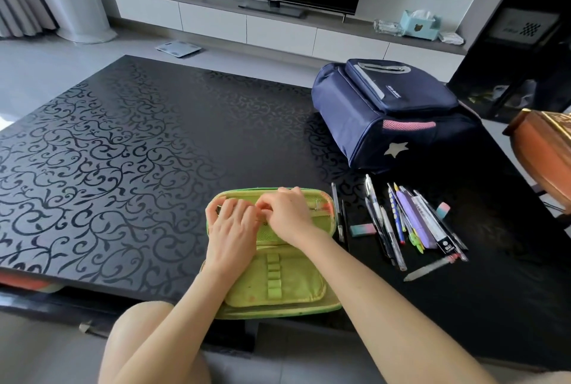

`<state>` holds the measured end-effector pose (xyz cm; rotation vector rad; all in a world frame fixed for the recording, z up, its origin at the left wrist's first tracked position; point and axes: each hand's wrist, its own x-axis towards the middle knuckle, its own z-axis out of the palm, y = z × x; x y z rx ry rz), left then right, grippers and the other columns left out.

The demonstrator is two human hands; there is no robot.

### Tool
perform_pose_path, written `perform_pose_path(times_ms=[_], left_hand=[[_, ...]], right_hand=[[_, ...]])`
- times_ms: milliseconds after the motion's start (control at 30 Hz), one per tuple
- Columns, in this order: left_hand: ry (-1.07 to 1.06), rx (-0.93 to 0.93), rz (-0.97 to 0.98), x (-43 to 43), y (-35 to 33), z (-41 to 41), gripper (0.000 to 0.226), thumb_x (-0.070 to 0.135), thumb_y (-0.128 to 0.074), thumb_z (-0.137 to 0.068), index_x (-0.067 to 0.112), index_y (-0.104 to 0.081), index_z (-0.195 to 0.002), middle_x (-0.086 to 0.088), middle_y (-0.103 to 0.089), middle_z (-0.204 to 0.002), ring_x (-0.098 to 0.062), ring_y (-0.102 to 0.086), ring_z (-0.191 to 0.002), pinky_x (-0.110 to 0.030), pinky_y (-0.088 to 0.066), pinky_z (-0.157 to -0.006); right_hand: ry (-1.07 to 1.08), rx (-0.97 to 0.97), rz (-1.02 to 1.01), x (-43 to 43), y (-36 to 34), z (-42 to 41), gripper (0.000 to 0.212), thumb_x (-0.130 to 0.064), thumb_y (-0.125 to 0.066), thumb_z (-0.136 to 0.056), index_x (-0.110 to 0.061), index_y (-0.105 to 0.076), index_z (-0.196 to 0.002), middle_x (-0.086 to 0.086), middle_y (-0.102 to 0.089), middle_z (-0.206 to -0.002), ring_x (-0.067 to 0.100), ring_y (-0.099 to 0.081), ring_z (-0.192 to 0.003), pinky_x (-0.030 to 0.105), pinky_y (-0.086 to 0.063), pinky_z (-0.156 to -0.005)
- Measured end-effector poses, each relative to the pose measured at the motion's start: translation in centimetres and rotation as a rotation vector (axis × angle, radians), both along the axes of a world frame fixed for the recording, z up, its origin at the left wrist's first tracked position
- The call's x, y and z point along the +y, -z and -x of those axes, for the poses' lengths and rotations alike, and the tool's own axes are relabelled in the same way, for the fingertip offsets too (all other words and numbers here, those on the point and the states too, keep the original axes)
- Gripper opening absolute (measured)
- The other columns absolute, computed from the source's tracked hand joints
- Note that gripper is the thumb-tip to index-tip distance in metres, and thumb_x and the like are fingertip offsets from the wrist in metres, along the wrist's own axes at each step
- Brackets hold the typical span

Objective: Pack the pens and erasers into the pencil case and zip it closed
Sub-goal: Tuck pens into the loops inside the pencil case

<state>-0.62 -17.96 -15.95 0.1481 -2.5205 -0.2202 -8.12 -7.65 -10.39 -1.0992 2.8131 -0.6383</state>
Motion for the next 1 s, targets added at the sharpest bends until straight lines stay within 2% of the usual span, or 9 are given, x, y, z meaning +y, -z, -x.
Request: perform_pose_path(times_ms=[100,200,267,333,367,500,733,867,1000], left_hand=[[-0.015,-0.013,-0.01,-0.2,0.0,0.2,0.009,0.016,-0.051,-0.086,0.014,-0.058,-0.08,0.004,-0.061,-0.079,-0.021,-0.056,-0.08,-0.044,-0.035,-0.097],[-0.011,-0.031,-0.086,-0.2,0.0,0.2,0.024,0.023,-0.038,-0.091,0.012,-0.053,-0.076,0.001,-0.057,-0.06,-0.023,-0.053,-0.059,-0.04,-0.036,-0.092],[0.003,-0.046,-0.1,-0.2,0.0,0.1,0.025,0.024,-0.036,-0.091,0.01,-0.05,-0.077,-0.001,-0.055,-0.054,-0.025,-0.05,-0.052,-0.033,-0.034,-0.08],[0.018,-0.061,-0.096,-0.3,0.0,0.0,0.022,0.023,-0.036,-0.091,0.01,-0.048,-0.077,-0.001,-0.056,-0.053,-0.025,-0.05,-0.05,-0.031,-0.029,-0.073],[0.024,-0.066,-0.1,-0.3,-0.1,0.0,0.022,0.023,-0.035,-0.09,0.01,-0.047,-0.077,-0.002,-0.057,-0.053,-0.025,-0.05,-0.049,-0.03,-0.028,-0.071],[0.04,-0.071,-0.125,-0.3,-0.1,-0.2,0.02,0.023,-0.034,-0.09,0.01,-0.045,-0.079,-0.003,-0.059,-0.053,-0.029,-0.051,-0.051,-0.029,-0.026,-0.07],[0.04,-0.071,-0.141,0.4,-0.1,-0.3,0.02,0.024,-0.032,-0.09,0.011,-0.044,-0.079,-0.002,-0.059,-0.053,-0.03,-0.052,-0.051,-0.029,-0.025,-0.068],[0.046,-0.102,-0.15,1.7,-0.3,-0.4,0.023,0.024,-0.031,-0.089,0.01,-0.046,-0.078,-0.001,-0.057,-0.051,-0.029,-0.052,-0.053,-0.029,-0.031,-0.071],[0.032,-0.12,-0.157,2.1,-1.6,-0.3,0.017,0.023,-0.039,-0.085,0.01,-0.051,-0.084,-0.001,-0.061,-0.058,-0.028,-0.056,-0.057,-0.042,-0.044,-0.08]], right_hand=[[-0.063,0.172,-0.062,0.9,-0.2,-0.6,0.029,-0.001,-0.051,-0.081,-0.018,-0.072,-0.091,0.0,-0.07,-0.087,0.023,-0.053,-0.093,0.035,-0.03,-0.081],[0.214,0.399,0.151,4.1,0.1,-0.8,0.031,0.005,-0.057,-0.062,-0.018,-0.072,-0.077,-0.004,-0.068,-0.075,0.023,-0.057,-0.074,0.03,-0.031,-0.065],[0.504,0.397,0.157,7.4,0.5,-0.6,0.019,0.0,-0.065,-0.068,-0.017,-0.069,-0.075,-0.002,-0.067,-0.07,0.025,-0.057,-0.067,0.029,-0.03,-0.061],[0.678,0.284,-0.024,10.4,1.1,0.1,0.006,-0.017,-0.066,-0.079,-0.018,-0.067,-0.073,0.0,-0.065,-0.068,0.026,-0.057,-0.069,0.029,-0.032,-0.061],[0.72,0.199,-0.136,11.5,1.5,0.2,0.014,-0.026,-0.063,-0.083,-0.019,-0.066,-0.071,-0.001,-0.063,-0.066,0.024,-0.057,-0.07,0.03,-0.033,-0.061],[0.705,0.063,-0.286,13.4,3.1,-0.9,0.047,-0.046,-0.055,-0.086,-0.02,-0.046,-0.048,-0.006,-0.044,-0.046,0.019,-0.049,-0.055,0.027,-0.034,-0.059],[0.757,-0.059,-0.285,13.2,3.0,-1.3,0.029,-0.033,-0.05,-0.091,-0.015,-0.06,-0.071,-0.002,-0.053,-0.061,0.02,-0.053,-0.058,0.025,-0.038,-0.055],[0.814,-0.059,-0.088,15.6,1.5,-1.8,0.025,-0.03,-0.048,-0.095,-0.011,-0.06,-0.083,0.0,-0.058,-0.067,0.019,-0.054,-0.061,0.026,-0.039,-0.055],[0.504,-0.11,0.203,17.6,-0.9,-3.7,0.013,-0.024,-0.057,-0.091,-0.013,-0.065,-0.092,-0.007,-0.061,-0.076,0.012,-0.055,-0.072,0.024,-0.04,-0.064]])
